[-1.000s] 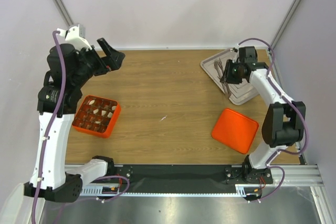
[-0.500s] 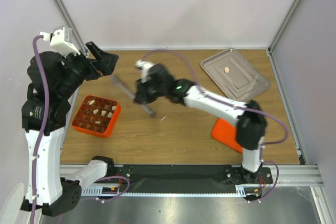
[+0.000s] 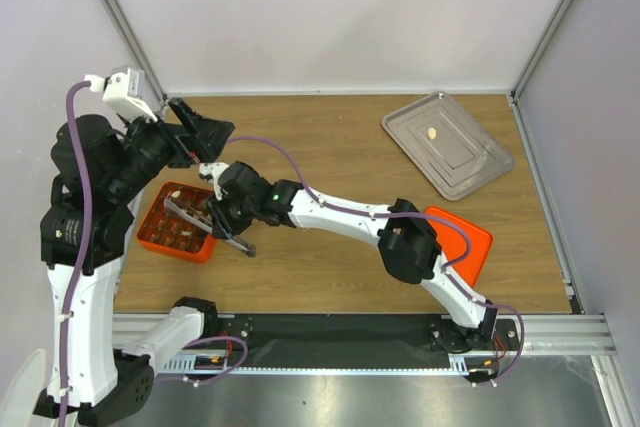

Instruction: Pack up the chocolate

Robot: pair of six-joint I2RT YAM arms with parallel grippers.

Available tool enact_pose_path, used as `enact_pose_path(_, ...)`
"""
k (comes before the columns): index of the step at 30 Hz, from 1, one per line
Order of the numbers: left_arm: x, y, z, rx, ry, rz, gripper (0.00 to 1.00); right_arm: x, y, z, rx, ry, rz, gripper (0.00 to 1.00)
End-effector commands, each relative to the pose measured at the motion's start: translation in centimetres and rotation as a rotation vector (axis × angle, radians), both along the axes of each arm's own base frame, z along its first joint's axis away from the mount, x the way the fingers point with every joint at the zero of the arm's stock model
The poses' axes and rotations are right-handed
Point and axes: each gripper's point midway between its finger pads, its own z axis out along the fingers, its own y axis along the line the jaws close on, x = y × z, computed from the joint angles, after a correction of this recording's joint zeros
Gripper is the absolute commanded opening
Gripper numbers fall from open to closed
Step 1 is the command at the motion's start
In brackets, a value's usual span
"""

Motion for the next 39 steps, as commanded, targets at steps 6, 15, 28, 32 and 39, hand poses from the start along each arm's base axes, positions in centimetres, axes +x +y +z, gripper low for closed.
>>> enact_pose_path(6, -0.2, -0.9, -0.1, -0.021, -0.030, -0.057, 1.00, -0.6, 2.2, 1.6, 0.087, 0.003, 0.097, 0.31)
enact_pose_path(15, 0.0, -1.0, -0.6, -0.024, -0.027, -0.061, 1.00, -0.2, 2.5, 0.2, 0.073, 0.023, 0.094, 0.33)
enact_pose_path(28, 0.3, -1.0, -0.8, -0.030, -0.019, -0.057, 1.00, 0.4, 2.3, -0.5, 0.065, 0.029, 0.085, 0.40)
enact_pose_path(32, 0.3, -1.1, -0.8, -0.032, -0.016, -0.056, 1.00, 0.9, 2.1, 0.2, 0.073, 0.015, 0.074, 0.41)
enact_pose_path(39, 0.5, -1.2, -1.1, -0.030, -0.002, -0.061, 1.00, 3.0, 1.0, 2.7, 0.101, -0.024, 0.045, 0.44)
